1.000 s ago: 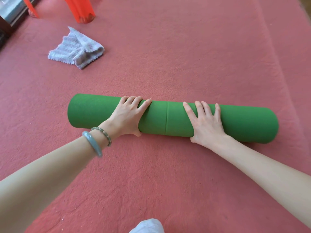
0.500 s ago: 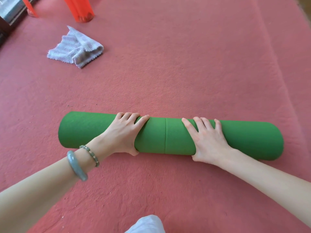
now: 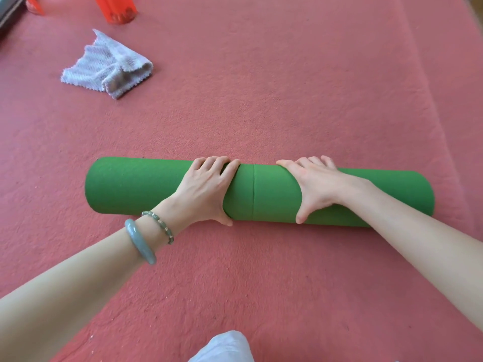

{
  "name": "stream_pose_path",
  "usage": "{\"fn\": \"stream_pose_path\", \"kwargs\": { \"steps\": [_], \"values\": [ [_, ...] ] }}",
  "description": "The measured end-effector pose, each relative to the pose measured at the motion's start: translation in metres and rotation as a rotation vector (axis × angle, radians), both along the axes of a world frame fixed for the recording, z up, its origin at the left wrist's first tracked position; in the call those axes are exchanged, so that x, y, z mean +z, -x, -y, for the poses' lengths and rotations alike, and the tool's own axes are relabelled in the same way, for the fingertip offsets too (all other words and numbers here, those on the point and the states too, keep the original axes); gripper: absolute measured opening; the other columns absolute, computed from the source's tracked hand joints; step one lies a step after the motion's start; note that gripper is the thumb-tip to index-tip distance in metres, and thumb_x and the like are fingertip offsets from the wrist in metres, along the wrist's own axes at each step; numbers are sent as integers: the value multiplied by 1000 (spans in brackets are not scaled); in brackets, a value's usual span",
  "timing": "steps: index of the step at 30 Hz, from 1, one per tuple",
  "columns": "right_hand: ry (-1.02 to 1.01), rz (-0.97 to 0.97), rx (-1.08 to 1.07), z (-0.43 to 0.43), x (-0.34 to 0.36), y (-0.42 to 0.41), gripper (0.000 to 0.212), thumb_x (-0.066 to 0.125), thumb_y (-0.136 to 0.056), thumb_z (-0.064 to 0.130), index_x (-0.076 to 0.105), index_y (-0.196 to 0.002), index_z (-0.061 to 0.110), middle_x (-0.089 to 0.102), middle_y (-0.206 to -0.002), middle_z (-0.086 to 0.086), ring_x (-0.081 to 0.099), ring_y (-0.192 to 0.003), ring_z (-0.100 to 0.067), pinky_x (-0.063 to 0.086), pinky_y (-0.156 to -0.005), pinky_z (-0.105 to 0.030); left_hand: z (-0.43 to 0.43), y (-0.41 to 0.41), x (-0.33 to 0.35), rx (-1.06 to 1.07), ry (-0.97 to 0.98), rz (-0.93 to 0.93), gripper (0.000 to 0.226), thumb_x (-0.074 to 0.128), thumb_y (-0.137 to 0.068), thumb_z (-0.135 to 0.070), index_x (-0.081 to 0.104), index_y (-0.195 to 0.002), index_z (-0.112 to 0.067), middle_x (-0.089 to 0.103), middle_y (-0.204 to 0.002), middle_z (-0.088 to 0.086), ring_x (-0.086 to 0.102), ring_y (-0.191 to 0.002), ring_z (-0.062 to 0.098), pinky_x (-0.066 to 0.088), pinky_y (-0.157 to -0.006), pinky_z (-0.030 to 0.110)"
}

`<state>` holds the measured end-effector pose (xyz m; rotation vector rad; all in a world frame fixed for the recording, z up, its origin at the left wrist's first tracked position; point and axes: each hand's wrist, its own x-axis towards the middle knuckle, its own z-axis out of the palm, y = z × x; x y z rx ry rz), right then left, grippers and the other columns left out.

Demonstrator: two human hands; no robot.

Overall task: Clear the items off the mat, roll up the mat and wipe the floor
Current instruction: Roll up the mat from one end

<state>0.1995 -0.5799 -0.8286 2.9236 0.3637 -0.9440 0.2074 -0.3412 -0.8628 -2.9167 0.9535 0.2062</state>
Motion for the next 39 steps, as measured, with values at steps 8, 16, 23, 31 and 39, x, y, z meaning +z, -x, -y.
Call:
{"fn": "stream_pose_path", "kwargs": {
  "steps": [8, 16, 23, 31, 39],
  "values": [
    [33, 309, -17, -19, -14, 36, 126, 77, -66, 46, -19, -146, 29, -3, -155, -15, -3, -144, -32, -1, -111, -59, 12, -46, 15, 5, -13, -236, 112, 78, -34, -68, 38, -129, -23, 52, -115, -1, 49, -109, 20, 37, -93, 35],
    [-21, 225, -68, -12, -18, -17, 125, 80, -53, 53, 0, -146, 33, 24, -146, -10, 23, -136, -29, 15, -110, -61, 13, -45, 11, -53, -121, -59, 145, 78, -35, -70, 6, -149, -16, 31, -143, 10, 33, -132, 28, 26, -108, 40],
    [-74, 150, -118, -9, -12, -43, 126, 82, -47, 53, 7, -146, 36, 33, -142, -9, 27, -134, -29, 13, -113, -53, 19, -61, 4, -35, -98, -12, 131, 80, -34, -64, 22, -143, -20, 50, -124, 8, 50, -114, 27, 37, -94, 39],
    [-105, 598, -165, -4, -21, 10, 84, 83, -63, 38, 42, -131, 11, 47, -124, -19, 44, -119, -36, 30, -103, -49, 23, -75, 14, -26, -62, -108, 108, 80, -36, -60, 36, -127, -23, 56, -97, 1, 56, -88, 22, 42, -78, 34],
    [-357, 550, -437, -11, -38, 70, 21, 48, -95, 32, 46, -90, 11, 57, -88, -6, 56, -74, -31, 36, -58, -33, 19, -39, 17, 160, 57, -431, 88, 77, -40, -61, 40, -111, -25, 57, -88, -4, 56, -80, 19, 51, -70, 36]
  ]
}}
